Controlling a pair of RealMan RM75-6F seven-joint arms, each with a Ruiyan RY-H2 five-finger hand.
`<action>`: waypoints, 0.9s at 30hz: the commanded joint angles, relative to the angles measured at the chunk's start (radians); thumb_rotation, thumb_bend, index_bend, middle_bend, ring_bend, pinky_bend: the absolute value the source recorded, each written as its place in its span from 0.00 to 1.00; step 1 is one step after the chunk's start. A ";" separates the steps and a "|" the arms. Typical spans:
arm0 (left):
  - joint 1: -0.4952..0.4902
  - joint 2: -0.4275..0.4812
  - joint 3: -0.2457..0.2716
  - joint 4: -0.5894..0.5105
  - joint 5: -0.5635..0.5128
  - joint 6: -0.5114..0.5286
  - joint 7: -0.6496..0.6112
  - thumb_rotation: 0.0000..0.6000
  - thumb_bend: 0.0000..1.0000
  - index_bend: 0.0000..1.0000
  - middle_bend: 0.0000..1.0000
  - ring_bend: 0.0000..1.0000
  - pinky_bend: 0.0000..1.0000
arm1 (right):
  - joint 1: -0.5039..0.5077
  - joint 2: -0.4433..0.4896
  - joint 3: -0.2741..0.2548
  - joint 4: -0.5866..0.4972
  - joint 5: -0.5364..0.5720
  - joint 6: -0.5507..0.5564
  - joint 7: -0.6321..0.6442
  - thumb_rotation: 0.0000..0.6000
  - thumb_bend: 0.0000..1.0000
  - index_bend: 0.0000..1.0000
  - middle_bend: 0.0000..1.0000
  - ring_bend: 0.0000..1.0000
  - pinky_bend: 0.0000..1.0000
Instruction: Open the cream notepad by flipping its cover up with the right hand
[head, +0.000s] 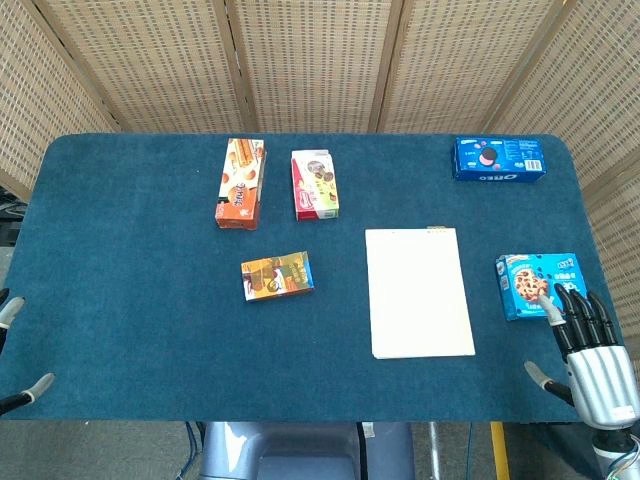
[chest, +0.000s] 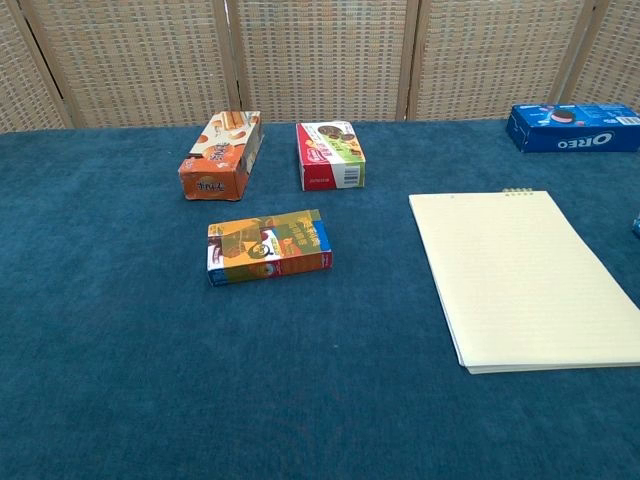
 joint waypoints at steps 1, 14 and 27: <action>-0.001 0.005 0.002 0.002 0.002 -0.005 -0.008 1.00 0.01 0.00 0.00 0.00 0.00 | -0.001 0.000 0.000 -0.003 -0.003 0.003 0.006 1.00 0.00 0.00 0.00 0.00 0.00; -0.015 0.013 -0.003 0.007 -0.004 -0.029 -0.027 1.00 0.01 0.00 0.00 0.00 0.00 | 0.085 -0.042 -0.038 0.096 -0.071 -0.143 0.022 1.00 0.07 0.00 0.00 0.00 0.00; -0.030 0.010 -0.011 -0.011 -0.035 -0.067 0.005 1.00 0.01 0.00 0.00 0.00 0.00 | 0.208 -0.137 -0.075 0.201 -0.113 -0.355 -0.014 1.00 0.44 0.00 0.00 0.00 0.00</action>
